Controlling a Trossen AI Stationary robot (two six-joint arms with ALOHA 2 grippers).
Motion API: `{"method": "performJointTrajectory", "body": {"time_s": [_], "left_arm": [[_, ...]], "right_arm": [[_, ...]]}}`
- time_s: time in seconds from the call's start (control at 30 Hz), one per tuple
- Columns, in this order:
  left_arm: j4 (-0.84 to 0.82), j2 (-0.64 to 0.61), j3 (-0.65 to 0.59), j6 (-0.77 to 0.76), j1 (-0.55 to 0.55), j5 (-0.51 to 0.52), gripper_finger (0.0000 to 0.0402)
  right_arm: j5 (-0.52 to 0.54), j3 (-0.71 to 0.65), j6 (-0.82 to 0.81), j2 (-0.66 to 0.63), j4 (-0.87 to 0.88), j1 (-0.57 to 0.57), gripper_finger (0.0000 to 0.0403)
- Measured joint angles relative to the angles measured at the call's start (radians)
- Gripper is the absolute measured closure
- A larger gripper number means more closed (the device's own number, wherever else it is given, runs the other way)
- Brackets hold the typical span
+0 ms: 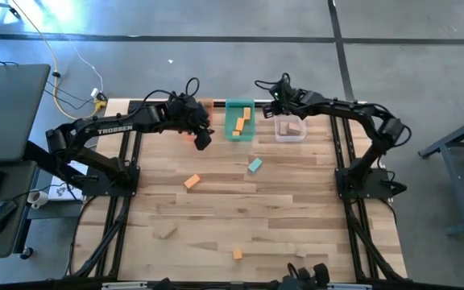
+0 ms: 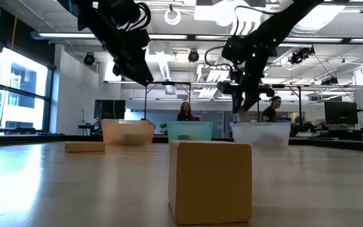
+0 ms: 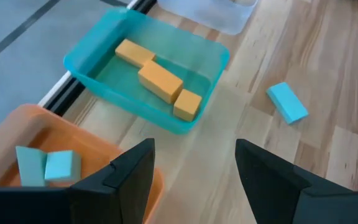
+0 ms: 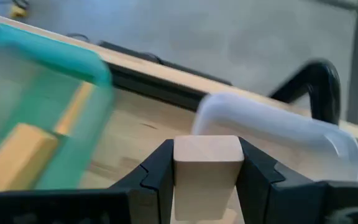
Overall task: Sort & place blocks by color
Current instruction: Put the brown block into the transparent bin, then put the yellow block into the green bin
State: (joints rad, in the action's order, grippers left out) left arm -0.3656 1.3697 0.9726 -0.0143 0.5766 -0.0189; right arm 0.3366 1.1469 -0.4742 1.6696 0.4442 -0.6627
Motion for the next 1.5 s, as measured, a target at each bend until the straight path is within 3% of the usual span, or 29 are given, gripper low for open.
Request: {"method": "performJointTrajectory", "body": {"time_s": [0.37, 1.0, 1.33, 1.5], "left_arm": [[-0.036, 0.0, 0.0, 0.01, 0.0, 0.0, 0.019], [-0.129, 0.0, 0.0, 0.007, -0.002, -0.001, 0.019], [-0.245, 0.0, 0.0, -0.15, -0.022, -0.003, 0.019], [-0.337, 0.0, 0.0, -0.224, -0.059, -0.003, 0.019]], "right_arm": [[0.047, 0.0, -0.051, 0.061, 0.051, -0.028, 0.0297], [-0.086, 0.0, -0.104, 0.088, 0.101, -0.077, 0.028], [-0.104, 0.0, -0.067, 0.082, 0.112, -0.077, 0.0195], [-0.11, 0.021, -0.052, 0.06, 0.136, -0.077, 0.018]]}}
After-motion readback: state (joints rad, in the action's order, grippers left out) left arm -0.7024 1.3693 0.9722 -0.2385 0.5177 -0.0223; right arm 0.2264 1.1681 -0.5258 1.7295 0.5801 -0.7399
